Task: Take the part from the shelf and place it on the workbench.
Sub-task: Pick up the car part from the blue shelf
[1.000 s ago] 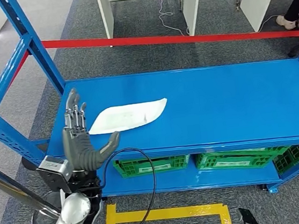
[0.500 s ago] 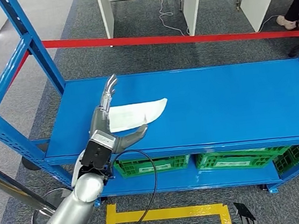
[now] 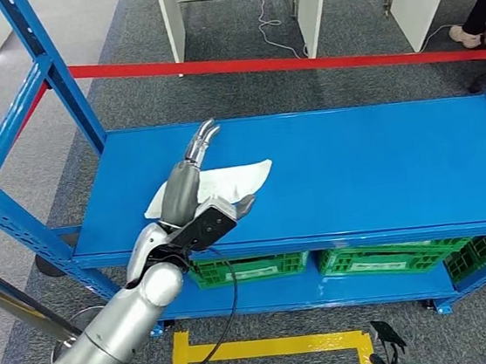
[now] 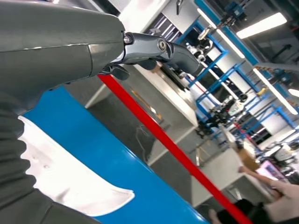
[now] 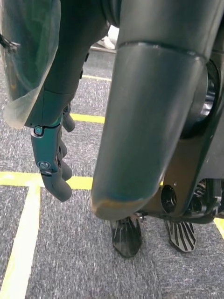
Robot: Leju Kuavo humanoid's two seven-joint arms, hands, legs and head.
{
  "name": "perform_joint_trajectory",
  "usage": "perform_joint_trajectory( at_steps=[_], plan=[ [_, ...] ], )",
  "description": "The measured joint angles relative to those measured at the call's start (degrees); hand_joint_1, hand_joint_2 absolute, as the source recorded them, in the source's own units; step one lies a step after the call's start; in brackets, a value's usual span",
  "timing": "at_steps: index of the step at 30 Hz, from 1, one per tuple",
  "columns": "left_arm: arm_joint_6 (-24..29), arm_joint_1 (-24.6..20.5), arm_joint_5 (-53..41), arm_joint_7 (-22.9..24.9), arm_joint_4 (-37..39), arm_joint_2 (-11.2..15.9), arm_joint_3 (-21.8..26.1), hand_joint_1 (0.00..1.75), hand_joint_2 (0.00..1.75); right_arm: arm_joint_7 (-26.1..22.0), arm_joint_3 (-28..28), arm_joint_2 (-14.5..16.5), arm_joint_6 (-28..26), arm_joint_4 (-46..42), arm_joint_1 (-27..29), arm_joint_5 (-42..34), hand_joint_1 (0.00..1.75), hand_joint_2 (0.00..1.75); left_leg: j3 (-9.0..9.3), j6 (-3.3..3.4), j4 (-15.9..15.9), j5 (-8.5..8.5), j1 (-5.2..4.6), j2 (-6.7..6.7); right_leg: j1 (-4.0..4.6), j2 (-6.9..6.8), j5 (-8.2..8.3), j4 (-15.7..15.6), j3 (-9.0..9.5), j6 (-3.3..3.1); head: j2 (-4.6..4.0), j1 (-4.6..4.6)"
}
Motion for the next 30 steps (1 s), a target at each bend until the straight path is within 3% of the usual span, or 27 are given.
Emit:
perform_joint_trajectory(
  at_steps=[10,14,17,21,30],
  plan=[
    [0.8,-1.5,-1.2,0.6,4.1,-0.3,-1.0,0.0,0.0,0.1,0.4,0.0,0.1,0.0,-0.3,0.1,0.0,0.0,-0.01,0.0,0.0,0.0,0.0,0.0,0.0,0.0,0.0,0.0,-0.01,0.0,0.0,0.0],
    [2.9,-2.6,-5.7,3.3,6.6,-0.4,-1.5,0.0,1.75,0.4,0.7,0.0,0.4,0.1,-0.4,0.6,0.0,0.0,-0.01,0.0,0.0,0.0,0.0,0.0,0.0,-0.01,0.0,0.0,0.0,0.0,0.0,0.01],
    [6.6,-4.0,-10.6,6.2,11.9,-0.8,-1.8,0.0,1.75,1.1,1.1,0.0,1.2,0.2,-0.6,1.1,0.0,0.0,-0.01,-0.01,0.0,0.01,0.0,0.0,0.0,0.01,0.01,0.0,0.01,0.0,0.0,0.0],
    [12.7,-5.3,-13.4,6.3,22.4,-1.3,-1.4,0.0,1.75,1.7,1.6,0.0,1.6,0.3,-0.8,1.6,0.0,0.0,0.0,0.01,0.0,0.04,0.0,0.01,0.0,0.02,0.03,0.0,0.01,0.0,0.0,0.0],
    [14.0,-5.8,-15.8,8.7,34.4,-1.3,-0.9,0.0,1.75,2.0,2.7,0.0,2.0,0.5,-0.9,2.1,0.0,0.0,-0.05,0.02,0.0,0.05,0.0,0.0,0.0,0.0,0.03,0.0,-0.01,-0.01,0.0,0.0]
  ],
)
